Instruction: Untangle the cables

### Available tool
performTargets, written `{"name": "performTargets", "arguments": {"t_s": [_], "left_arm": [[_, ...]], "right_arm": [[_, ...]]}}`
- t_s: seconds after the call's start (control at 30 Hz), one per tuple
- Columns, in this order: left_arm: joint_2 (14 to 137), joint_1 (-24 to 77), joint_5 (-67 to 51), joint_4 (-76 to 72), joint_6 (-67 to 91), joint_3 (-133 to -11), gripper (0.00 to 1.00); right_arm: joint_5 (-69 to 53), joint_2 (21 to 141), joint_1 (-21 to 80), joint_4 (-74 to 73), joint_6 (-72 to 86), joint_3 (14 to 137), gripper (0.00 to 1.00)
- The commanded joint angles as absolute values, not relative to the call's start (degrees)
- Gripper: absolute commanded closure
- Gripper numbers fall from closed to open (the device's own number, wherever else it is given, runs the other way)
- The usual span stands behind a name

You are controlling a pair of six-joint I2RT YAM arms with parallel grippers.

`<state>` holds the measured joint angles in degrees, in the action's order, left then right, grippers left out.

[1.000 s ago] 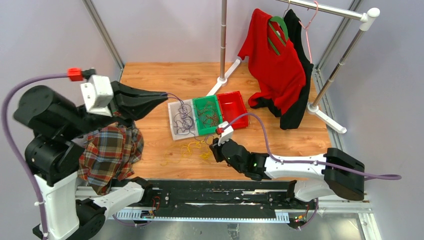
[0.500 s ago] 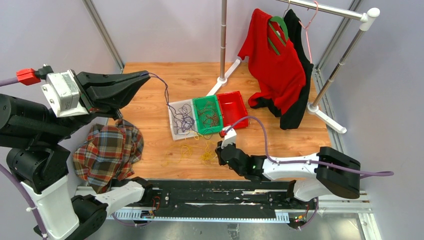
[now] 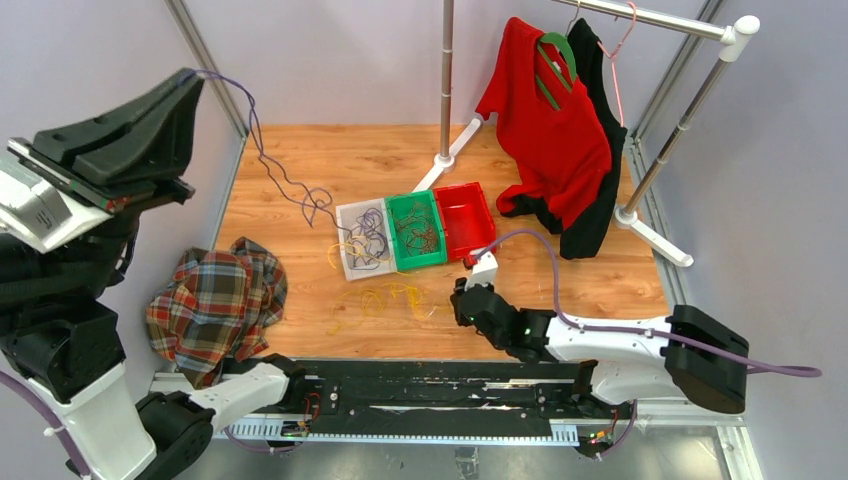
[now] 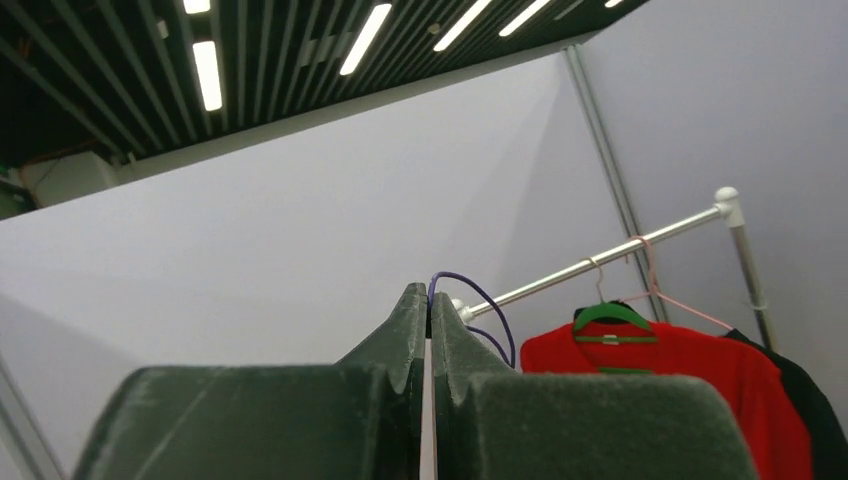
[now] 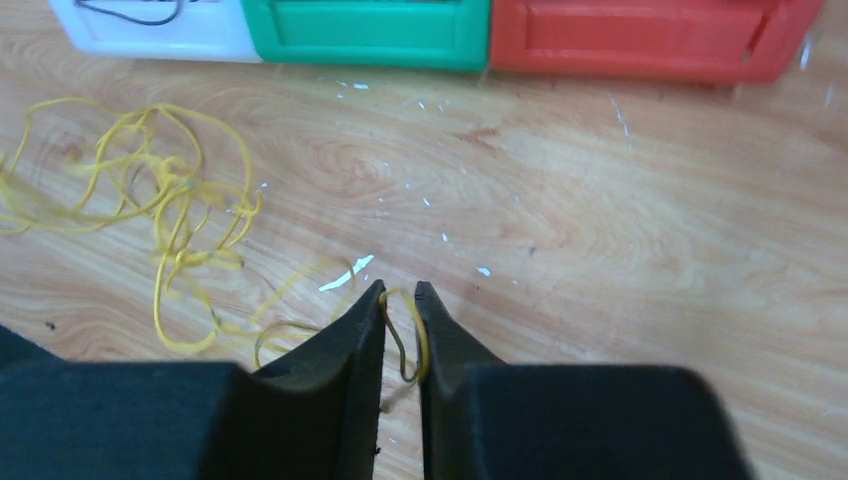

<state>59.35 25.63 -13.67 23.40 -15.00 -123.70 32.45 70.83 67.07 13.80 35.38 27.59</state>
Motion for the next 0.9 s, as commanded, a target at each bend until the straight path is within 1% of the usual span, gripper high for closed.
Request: {"name": "performTargets", "arguments": {"t_s": [0.0,0.07,0.1,0.13,0.17,0.2,0.37,0.47,0.57,0.7,0.87], "left_arm": [[58.02,25.56,-23.00,26.93,-11.62,-119.73,1.00],[56.30,25.53,-26.04,26.47,-10.13,-114.74,1.00],[55.83,25.49,-26.70,26.57,-9.52,-113.48,1.00],[55.67,25.50,-27.35,27.51,-9.46,-112.95,1.00],[55.67,25.57,-27.89,28.15,-9.74,-112.61,1.00],[55.57,25.56,-28.25,28.28,-9.67,-112.14,1.00],[55.37,25.49,-30.24,29.05,-10.44,-111.09,1.00],[55.82,25.49,-30.92,29.87,-11.09,-112.11,1.00],[56.20,25.55,-31.36,30.59,-11.10,-113.19,1.00],[56.08,25.55,-31.71,30.59,-10.84,-113.35,1.00],[56.19,25.54,-32.48,30.05,-9.51,-114.13,1.00]], "right_arm": [[28.75,66.90,66.83,9.64,28.32,35.69,0.77],[26.62,65.80,67.68,9.70,24.48,39.70,0.67],[25.20,65.50,68.14,9.75,22.47,41.87,0.58],[23.20,65.76,68.60,9.65,20.66,43.92,0.46],[21.58,66.12,69.02,9.25,19.33,45.92,0.40],[19.85,66.69,69.46,9.08,18.23,47.74,0.39],[8.77,70.40,71.44,14.73,15.09,51.73,0.38],[0.79,73.64,71.46,19.22,15.06,52.63,0.41],[-2.73,76.40,71.61,22.95,16.09,52.91,0.43],[1.09,78.61,71.68,27.51,17.76,51.98,0.45],[10.50,80.63,71.63,34.81,18.60,49.93,0.48]]}}
